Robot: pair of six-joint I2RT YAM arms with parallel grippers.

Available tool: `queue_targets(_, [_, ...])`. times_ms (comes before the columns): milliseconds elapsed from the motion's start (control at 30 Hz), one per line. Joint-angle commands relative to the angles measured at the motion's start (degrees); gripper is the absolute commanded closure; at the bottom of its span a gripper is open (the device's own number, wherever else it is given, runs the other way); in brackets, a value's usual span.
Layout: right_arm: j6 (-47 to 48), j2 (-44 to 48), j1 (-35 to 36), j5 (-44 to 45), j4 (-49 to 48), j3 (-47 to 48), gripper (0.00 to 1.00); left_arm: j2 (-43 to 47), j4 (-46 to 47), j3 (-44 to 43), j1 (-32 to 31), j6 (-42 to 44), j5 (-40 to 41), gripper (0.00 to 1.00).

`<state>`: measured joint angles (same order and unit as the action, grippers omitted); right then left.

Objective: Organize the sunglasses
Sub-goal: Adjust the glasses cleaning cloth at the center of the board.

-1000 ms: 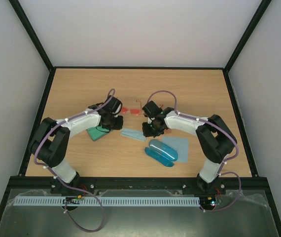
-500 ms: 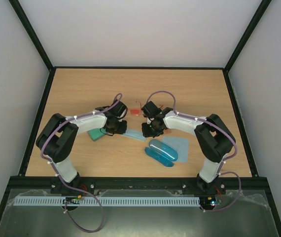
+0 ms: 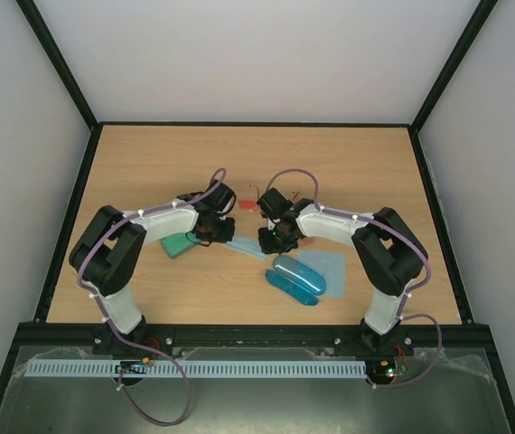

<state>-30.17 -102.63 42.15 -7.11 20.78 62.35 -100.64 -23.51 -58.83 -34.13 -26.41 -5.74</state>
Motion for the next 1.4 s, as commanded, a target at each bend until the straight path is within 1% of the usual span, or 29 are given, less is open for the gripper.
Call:
queue_targets(0, [-0.02,-1.25,0.61,0.03,1.86,0.63,0.74,-0.34,-0.81,-0.86,-0.32,-0.30,0.50,0.91])
queue_targets(100, [0.03,-1.41,0.61,0.79,2.14,0.42,0.74,-0.28,-0.69,-0.75,-0.37,-0.39,0.55,0.92])
queue_targets(333, [0.36,-1.63,0.63,1.91,2.74,1.24,0.88,-0.26,-0.71,-1.02,-0.35,-0.39,0.64,0.96])
queue_targets(600, [0.82,-2.20,0.61,2.54,3.38,2.34,0.98,0.33,-0.90,-1.00,-0.35,-0.55,0.81,0.98])
queue_targets(1067, [1.61,-0.16,0.64,5.07,5.49,5.29,0.99,4.21,-0.92,-0.62,-0.38,-1.64,2.10,0.98])
queue_targets(1367, [2.04,1.04,0.50,6.93,6.27,5.49,0.99,6.00,-0.82,0.15,-0.28,-2.47,3.54,0.98])
